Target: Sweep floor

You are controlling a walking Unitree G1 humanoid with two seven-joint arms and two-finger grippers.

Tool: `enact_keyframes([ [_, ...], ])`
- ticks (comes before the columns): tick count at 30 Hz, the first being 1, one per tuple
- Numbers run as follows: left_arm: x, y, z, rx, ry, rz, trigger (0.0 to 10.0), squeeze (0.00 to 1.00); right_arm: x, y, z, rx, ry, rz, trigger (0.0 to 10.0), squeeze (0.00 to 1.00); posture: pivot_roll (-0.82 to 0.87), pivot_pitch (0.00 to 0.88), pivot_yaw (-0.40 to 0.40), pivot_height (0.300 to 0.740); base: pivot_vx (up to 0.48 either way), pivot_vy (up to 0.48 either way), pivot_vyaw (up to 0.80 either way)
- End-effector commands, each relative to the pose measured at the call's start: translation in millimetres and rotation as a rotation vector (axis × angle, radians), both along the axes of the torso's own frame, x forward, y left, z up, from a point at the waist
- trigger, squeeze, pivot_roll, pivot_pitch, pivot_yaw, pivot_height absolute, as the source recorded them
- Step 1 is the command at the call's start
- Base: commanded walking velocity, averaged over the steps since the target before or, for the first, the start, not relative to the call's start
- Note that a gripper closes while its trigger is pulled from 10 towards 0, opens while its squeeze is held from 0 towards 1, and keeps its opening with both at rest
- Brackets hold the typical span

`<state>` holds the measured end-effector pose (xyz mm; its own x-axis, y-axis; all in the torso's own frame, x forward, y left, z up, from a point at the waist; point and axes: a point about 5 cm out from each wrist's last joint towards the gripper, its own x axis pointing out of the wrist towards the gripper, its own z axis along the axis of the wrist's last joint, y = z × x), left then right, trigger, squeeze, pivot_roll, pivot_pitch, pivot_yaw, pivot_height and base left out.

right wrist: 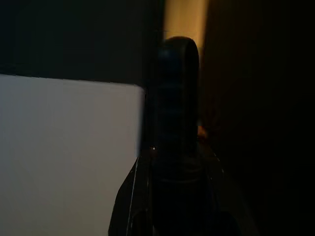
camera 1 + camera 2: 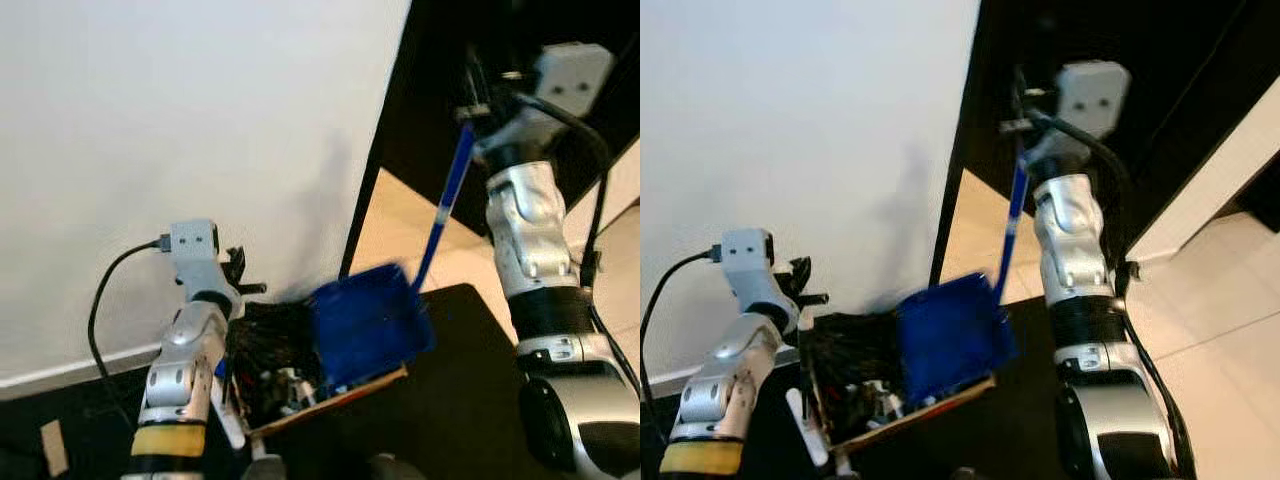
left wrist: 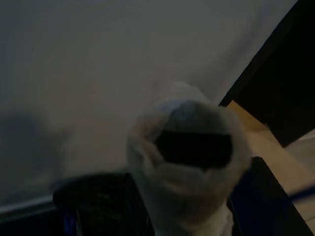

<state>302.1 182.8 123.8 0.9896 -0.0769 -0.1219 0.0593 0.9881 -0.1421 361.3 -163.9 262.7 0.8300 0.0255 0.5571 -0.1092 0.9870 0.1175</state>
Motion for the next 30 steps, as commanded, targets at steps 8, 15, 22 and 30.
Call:
enact_keyframes([
  [8,14.3,7.9,7.8,-0.025,-0.012,0.008,10.0,0.0,-27.9,-0.9,2.4,0.338,-0.005,0.147,10.0,0.0,0.11,0.051,0.024,0.74,0.0,0.0,0.0],
  [15,18.8,5.6,5.2,0.008,-0.026,0.022,10.0,0.0,-33.1,12.1,0.0,0.333,0.005,0.241,10.0,0.0,0.11,0.035,0.008,0.74,0.0,0.0,0.0],
  [22,19.6,-0.5,4.2,0.02,-0.033,0.023,10.0,0.0,-33.4,18.0,-10.1,0.299,0.071,0.262,10.0,0.0,0.13,0.04,-0.015,0.74,0.0,0.0,0.0],
  [30,14.2,6.3,9.8,0.021,-0.047,0.041,10.0,0.0,-34.2,4.5,-20.7,0.132,0.11,0.182,10.0,0.0,0.12,0.1,-0.012,0.74,0.0,0.0,0.0],
])
